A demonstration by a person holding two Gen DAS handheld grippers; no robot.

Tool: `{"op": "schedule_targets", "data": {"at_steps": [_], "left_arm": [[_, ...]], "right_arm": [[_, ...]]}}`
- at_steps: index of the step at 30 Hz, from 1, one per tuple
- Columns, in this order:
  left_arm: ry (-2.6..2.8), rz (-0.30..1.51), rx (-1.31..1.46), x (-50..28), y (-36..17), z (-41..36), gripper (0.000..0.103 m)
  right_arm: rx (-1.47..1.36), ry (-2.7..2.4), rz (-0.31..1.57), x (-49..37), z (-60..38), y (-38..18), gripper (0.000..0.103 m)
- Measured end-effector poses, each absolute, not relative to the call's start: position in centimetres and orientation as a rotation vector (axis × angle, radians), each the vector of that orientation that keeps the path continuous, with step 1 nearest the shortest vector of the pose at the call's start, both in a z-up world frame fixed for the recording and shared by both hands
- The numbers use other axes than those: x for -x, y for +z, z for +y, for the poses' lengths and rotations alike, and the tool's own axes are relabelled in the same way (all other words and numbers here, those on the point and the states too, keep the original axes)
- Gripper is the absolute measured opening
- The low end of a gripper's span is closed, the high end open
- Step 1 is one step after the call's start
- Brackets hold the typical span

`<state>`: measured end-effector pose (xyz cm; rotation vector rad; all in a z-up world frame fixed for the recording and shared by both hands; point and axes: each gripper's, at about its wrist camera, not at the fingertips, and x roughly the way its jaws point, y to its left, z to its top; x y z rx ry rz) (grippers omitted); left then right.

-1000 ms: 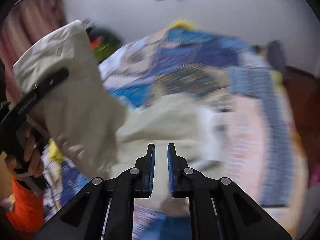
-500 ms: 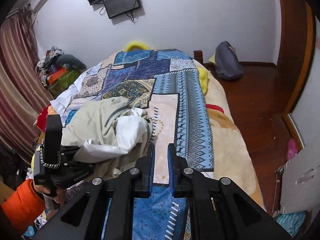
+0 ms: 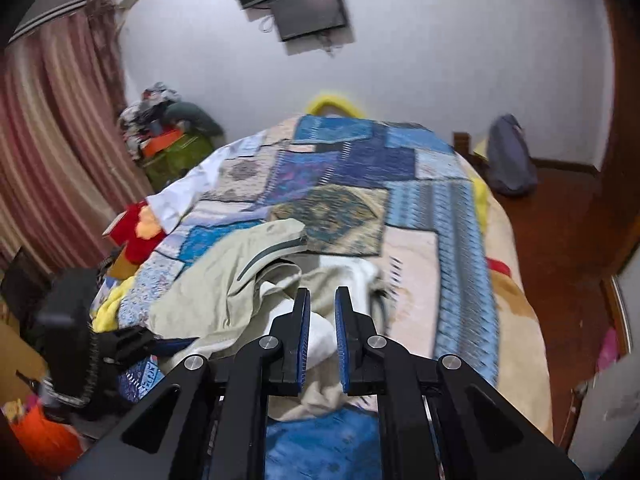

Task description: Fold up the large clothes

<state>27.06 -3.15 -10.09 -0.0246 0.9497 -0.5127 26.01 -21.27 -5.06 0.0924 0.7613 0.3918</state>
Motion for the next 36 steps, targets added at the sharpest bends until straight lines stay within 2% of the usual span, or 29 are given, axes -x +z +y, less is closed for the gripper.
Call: {"op": "schedule_targets", "data": {"at_steps": [5,9,13,17,23,29,33,36], "left_arm": [[-0.381,0.886,0.207,-27.7,-7.1,5.3,0.080],[-0.181,0.842,0.283,-28.6,-7.7,12.9,0.089],[0.080,0.933,0.314,-31.0,-13.0,21.1,0.090],[0.180,1.051,0.498,-29.7,-19.2,27.8,0.086],[0.226,1.063,0.429,-24.7,-21.2,28.9,0.086],[0.016,1.005,0.452,-21.1,-20.4,25.4,0.088],[-0.106,0.965,0.492,-22.3,-20.3,22.3,0.100],[-0.085,0.995,0.479,-25.2,-22.0,20.6,0.100]], "right_arm": [[-0.055,0.452,0.777,-27.0,-17.7,-5.8,0.008],[-0.058,0.451,0.865,-28.0,-16.3,-9.3,0.008],[-0.094,0.442,0.969,-28.8,-16.2,-13.1,0.008],[-0.049,0.426,1.008,-28.5,-15.8,-15.2,0.008],[-0.006,0.461,1.036,-28.6,-14.4,-16.1,0.008],[0.034,0.503,1.038,-28.4,-11.2,-16.7,0.008],[0.066,0.538,1.055,-28.6,-9.3,-17.6,0.008],[0.104,0.523,1.071,-29.0,-8.1,-18.8,0.008]]}}
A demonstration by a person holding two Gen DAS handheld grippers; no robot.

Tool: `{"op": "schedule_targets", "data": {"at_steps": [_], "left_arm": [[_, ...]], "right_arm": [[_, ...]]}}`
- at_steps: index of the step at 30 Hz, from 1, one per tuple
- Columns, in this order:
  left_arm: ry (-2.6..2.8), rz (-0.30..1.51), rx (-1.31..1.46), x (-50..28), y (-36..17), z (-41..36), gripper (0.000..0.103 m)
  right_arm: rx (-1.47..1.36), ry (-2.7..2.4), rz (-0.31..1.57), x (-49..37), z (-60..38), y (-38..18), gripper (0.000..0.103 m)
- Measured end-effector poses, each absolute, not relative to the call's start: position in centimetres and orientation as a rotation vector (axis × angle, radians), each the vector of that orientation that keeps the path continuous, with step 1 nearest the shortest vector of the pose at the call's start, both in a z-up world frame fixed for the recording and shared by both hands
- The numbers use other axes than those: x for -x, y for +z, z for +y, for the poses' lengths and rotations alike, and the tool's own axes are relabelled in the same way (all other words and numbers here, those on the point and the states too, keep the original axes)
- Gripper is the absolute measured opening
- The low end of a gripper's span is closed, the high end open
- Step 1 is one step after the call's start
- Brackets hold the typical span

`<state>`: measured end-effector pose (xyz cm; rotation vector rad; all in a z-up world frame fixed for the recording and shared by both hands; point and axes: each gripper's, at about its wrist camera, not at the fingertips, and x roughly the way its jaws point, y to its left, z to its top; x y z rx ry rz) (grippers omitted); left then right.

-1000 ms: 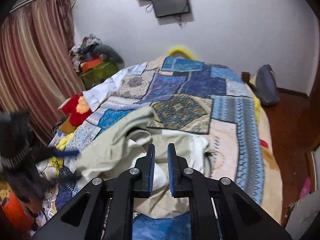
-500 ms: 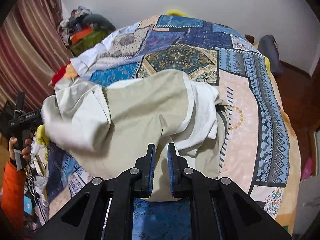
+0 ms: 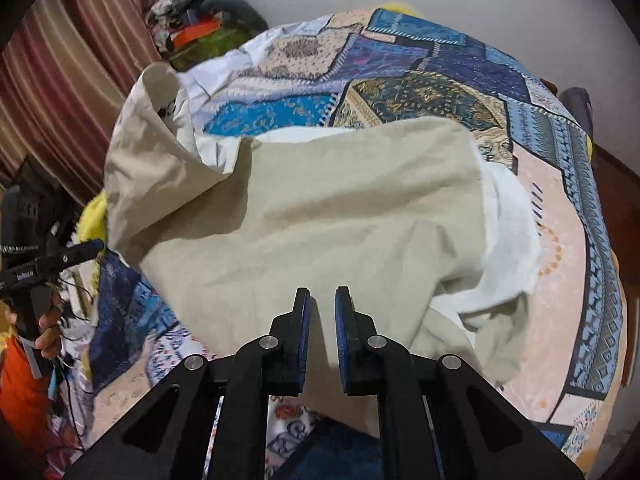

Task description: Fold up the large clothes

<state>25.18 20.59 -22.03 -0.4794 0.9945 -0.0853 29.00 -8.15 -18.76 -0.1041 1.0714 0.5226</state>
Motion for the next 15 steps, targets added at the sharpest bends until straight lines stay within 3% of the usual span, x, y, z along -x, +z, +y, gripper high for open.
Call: {"op": "schedule_targets", "data": {"at_steps": [3,9,11,13,15], "left_arm": [[-0.047,1.069,0.497,-29.1,-24.5,19.9,0.100],[0.065,1.027,0.568,-34.1,-24.9,21.4,0.097],[0.122,1.003,0.567,-35.2,-24.6,22.2,0.082],[0.188,1.010,0.575,-36.0,-24.5,23.1,0.043],[0.189,1.013,0.604,-36.4,-24.2,23.5,0.027]], "right_arm": [[0.102,0.520,1.105,-29.5,-8.1,-20.1,0.008],[0.019,0.547,1.155,-30.6,-9.9,-21.6,0.008],[0.038,0.518,1.172,-30.7,-10.2,-22.3,0.008],[0.036,0.528,1.184,-30.7,-10.4,-23.0,0.008],[0.005,0.553,1.192,-30.7,-10.7,-23.3,0.008]]}}
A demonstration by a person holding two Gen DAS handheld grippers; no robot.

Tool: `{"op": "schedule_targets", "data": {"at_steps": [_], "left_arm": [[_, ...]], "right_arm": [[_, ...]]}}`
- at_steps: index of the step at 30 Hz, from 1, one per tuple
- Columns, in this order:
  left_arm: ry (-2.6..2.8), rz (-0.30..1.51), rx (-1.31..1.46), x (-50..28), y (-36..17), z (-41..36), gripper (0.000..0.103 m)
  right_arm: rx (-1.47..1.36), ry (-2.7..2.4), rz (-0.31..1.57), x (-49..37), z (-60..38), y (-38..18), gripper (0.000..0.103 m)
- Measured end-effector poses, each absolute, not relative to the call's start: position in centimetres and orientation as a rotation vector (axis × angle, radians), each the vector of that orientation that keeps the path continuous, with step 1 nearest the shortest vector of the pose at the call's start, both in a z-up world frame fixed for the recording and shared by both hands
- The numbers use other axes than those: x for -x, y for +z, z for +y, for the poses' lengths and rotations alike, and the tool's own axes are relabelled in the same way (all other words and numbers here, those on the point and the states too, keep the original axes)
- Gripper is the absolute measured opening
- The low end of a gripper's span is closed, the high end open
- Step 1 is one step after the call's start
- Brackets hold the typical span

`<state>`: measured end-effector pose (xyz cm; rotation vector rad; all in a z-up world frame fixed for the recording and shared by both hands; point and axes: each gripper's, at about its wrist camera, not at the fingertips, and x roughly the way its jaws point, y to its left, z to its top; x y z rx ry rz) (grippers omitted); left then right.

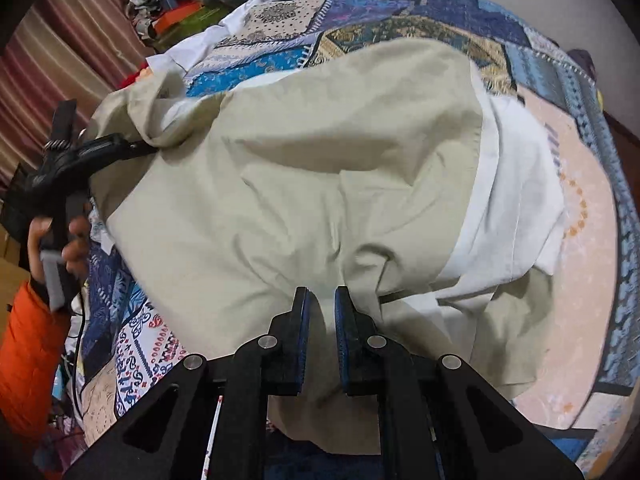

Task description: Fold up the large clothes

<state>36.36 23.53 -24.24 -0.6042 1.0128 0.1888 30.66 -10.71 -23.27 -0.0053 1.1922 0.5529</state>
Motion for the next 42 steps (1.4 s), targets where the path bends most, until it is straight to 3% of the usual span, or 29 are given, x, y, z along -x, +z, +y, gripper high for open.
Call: {"op": "schedule_targets", "data": {"at_steps": [4,13,20,28,31,34,38,42], "left_arm": [[0.195,0.923,0.486,-35.6,-20.1,21.2,0.008],[0.112,0.733,0.282,-36.7,-10.6,13.7,0.006],[-0.010,0.740,0.339,-37.7,-9.4,10.4,0.005],[-0.120,0.687,0.209,-37.8,-7.8,3.7,0.005],[-0.195,0.698,0.074,-37.4,-8.8,-1.0,0.005],[-0.287,0.731,-0.090,-36.6,-11.0,-5.9,0.005],[-0.459,0.842,-0.366,-33.6,-16.3,-11.8,0.005],[-0.537,0.951,-0.478,-32.6,-20.2,-12.9,0.006]], "right_arm": [[0.015,0.553,1.200,-30.8,-10.5,-23.1,0.008],[-0.025,0.650,0.982,-30.6,-7.5,-16.0,0.008],[-0.037,0.740,1.290,-35.5,-1.4,-24.9,0.008],[-0.329,0.745,1.378,-37.2,-5.6,-25.1,0.008],[-0.450,0.647,1.250,-35.9,-12.9,-22.1,0.008],[-0.392,0.464,1.110,-34.2,-20.7,-18.6,0.008],[-0.401,0.293,1.031,-32.1,-29.3,-15.5,0.008],[-0.338,0.230,0.925,-30.2,-33.0,-11.6,0.008]]}}
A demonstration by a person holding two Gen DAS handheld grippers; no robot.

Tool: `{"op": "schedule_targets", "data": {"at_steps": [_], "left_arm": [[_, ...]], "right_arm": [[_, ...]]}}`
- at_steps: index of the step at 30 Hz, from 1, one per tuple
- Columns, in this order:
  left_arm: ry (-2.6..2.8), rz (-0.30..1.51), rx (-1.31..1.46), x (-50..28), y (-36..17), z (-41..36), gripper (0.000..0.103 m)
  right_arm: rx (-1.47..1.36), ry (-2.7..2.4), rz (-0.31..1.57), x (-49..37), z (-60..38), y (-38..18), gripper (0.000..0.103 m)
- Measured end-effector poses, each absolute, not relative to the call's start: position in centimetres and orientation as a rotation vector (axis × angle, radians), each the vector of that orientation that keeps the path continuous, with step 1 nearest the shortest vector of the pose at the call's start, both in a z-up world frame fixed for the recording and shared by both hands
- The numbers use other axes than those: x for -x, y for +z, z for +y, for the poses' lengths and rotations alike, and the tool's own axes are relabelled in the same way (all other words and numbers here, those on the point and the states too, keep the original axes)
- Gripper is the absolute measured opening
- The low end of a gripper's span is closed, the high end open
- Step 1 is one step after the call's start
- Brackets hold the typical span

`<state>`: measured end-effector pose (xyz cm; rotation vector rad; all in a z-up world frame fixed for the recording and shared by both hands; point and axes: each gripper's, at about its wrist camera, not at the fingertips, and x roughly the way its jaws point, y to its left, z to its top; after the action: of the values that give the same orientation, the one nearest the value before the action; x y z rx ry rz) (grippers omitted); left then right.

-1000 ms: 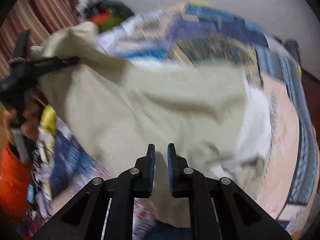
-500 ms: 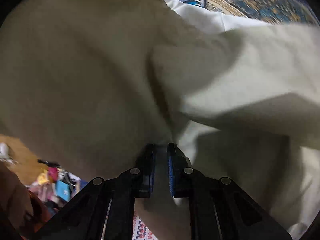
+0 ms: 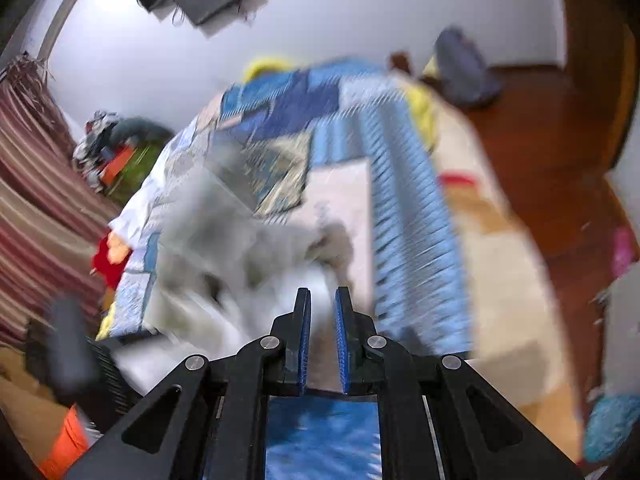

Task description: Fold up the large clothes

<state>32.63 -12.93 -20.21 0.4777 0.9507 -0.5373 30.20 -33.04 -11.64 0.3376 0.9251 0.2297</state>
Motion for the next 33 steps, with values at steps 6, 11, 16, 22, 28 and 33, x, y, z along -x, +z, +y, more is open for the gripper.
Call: {"op": "schedule_targets", "data": {"at_steps": [6,11,16,22,28,33], "left_arm": [[-0.562,0.987,-0.392,-32.6,-19.7,-11.0,0.008],[-0.538,0.975,-0.392,-31.4,-18.8,-9.5,0.023],[-0.618,1.029,-0.259,-27.3,-16.1,-5.6,0.055],[-0.493,0.926,-0.144,-27.4,-10.1,-1.3,0.082],[-0.312,0.921,-0.130,-31.4,-12.2,-0.2,0.084],[-0.320,1.012,-0.047,-32.0,-17.4,0.3,0.095]], "right_arm": [[-0.238,0.392,0.871,-32.9,-27.3,-7.7,0.008],[-0.190,0.467,1.063,-36.7,-21.3,-13.9,0.008],[-0.079,0.441,1.169,-38.0,-19.7,-20.7,0.008],[-0.020,0.412,1.134,-37.2,-19.6,-18.5,0.008],[-0.051,0.489,1.016,-33.7,-18.9,-13.5,0.008],[0.030,0.572,1.051,-29.1,-16.2,-15.6,0.008]]}}
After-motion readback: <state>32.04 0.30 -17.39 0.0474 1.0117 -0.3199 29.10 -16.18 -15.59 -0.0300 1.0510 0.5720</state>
